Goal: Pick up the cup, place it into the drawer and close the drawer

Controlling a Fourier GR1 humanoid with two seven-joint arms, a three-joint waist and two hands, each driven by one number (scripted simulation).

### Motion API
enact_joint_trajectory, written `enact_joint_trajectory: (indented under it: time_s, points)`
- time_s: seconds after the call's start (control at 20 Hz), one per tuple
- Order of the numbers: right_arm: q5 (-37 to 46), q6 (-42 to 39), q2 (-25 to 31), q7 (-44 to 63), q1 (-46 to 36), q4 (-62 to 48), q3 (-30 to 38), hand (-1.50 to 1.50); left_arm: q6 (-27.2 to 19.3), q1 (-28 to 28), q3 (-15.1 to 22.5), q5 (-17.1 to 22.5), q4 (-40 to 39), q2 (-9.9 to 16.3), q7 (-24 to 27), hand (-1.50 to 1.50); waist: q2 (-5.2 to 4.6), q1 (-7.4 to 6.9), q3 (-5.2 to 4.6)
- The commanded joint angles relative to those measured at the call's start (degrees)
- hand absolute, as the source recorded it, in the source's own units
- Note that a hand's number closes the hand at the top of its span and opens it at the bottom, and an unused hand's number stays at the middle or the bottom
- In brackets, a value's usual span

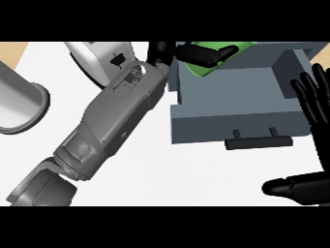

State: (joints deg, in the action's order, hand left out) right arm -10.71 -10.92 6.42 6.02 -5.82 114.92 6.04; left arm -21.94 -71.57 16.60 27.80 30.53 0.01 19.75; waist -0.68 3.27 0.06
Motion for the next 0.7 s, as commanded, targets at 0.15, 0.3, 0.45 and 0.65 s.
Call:
enact_joint_trajectory:
  time_s: [0.15, 0.3, 0.45, 0.65]
  points:
    - [0.3, -0.3, -0.5, 1.1, -0.2, 1.8, -2.1, -1.50, -2.4, -2.5, 8.7, 5.1, -4.7, 0.0, 0.8, 1.50, -0.32, 1.79, 0.02]
    - [0.5, 0.8, -0.3, 2.8, -3.5, 0.2, -2.1, -1.50, -0.4, -4.0, 8.9, 5.3, -8.4, 0.0, 1.7, 1.50, -0.58, 1.51, 0.00]
    - [1.3, 1.0, -1.1, 1.8, -3.2, -0.3, -2.9, -1.50, -3.1, -4.7, 13.3, 4.5, -9.8, 0.0, -0.2, 1.50, -0.75, 2.39, 0.05]
    - [-2.1, -1.2, 1.1, 0.8, -5.2, -2.9, 0.5, -1.50, -5.9, -3.4, 18.3, 5.2, -8.2, 0.0, -2.7, -1.50, -0.83, 2.90, 0.10]
